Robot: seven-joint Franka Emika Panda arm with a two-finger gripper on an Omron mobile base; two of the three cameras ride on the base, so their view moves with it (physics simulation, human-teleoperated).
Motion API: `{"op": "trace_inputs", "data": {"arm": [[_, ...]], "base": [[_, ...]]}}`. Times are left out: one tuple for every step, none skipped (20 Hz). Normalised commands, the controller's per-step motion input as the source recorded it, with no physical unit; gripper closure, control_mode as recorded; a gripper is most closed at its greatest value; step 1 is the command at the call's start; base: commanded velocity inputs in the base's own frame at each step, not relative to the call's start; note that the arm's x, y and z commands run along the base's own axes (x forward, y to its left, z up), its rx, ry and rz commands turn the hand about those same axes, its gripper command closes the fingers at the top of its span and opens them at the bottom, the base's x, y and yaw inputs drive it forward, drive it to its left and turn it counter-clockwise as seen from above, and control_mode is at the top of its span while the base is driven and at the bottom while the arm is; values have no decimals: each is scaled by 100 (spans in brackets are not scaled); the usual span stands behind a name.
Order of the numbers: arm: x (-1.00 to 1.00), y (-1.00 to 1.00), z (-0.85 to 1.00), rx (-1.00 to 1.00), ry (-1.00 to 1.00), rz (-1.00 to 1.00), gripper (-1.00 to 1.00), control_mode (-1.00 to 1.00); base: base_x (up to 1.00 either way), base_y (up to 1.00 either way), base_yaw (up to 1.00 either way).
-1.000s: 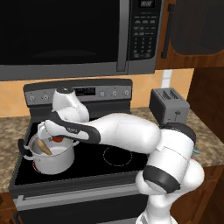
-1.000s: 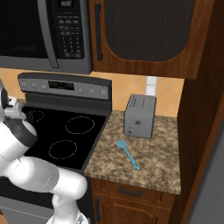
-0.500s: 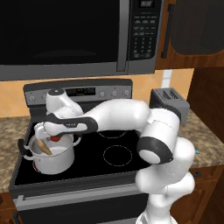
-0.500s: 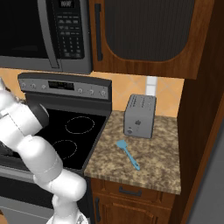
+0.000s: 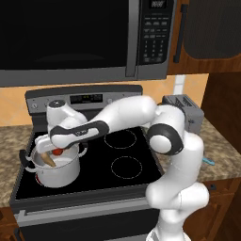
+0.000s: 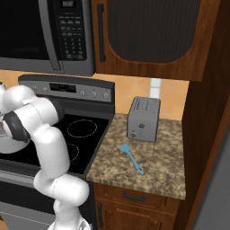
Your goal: Put the sweet potato and tomato in the pot. Retrieve the spatula and lightly stir the vegetables in the pot.
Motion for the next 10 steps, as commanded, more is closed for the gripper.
{"op": "trace_inputs", "data": {"arm": [[6, 14, -24, 0, 0, -1, 100, -100], [8, 19, -25, 0, 0, -2, 100, -100], [9, 19, -25, 0, 0, -2, 100, -100], [9, 20, -25, 0, 0, -2, 100, -100], [11, 21, -26, 0, 0, -2, 100, -100], [14, 26, -27, 0, 0, -2, 100, -100], [12, 23, -29, 0, 0, -2, 100, -100], [11, 17, -29, 0, 0, -2, 100, -100], [10, 10, -26, 0, 0, -2, 100, -100], [10, 2, -19, 0, 0, -1, 100, -100]], "base": [[0, 0, 0], [0, 0, 0], [0, 0, 0], [0, 0, 0], [0, 0, 0], [0, 0, 0], [0, 0, 0], [0, 0, 0], [0, 0, 0], [0, 0, 0]]}}
